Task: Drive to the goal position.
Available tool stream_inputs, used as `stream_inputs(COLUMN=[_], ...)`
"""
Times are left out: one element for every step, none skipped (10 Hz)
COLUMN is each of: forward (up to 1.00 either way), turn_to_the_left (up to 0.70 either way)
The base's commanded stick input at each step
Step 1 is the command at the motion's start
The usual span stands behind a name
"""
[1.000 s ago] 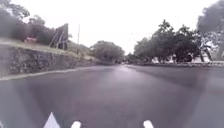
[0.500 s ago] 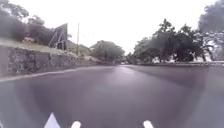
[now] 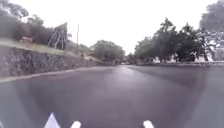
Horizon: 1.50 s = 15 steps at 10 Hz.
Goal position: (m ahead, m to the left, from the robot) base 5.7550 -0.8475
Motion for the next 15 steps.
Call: stream_inputs(forward=[0.7, 0.7, 0.7, 0.7, 0.7, 0.7, 0.7, 0.7, 0.7, 0.7, 0.7, 0.7, 0.7, 0.7, 0.7], turn_to_the_left=[0.0, 0.0, 0.0, -0.07, -0.14, -0.31, -0.18, -0.05, 0.0, 0.0, 0.0, 0.0, 0.0, 0.0, 0.0])
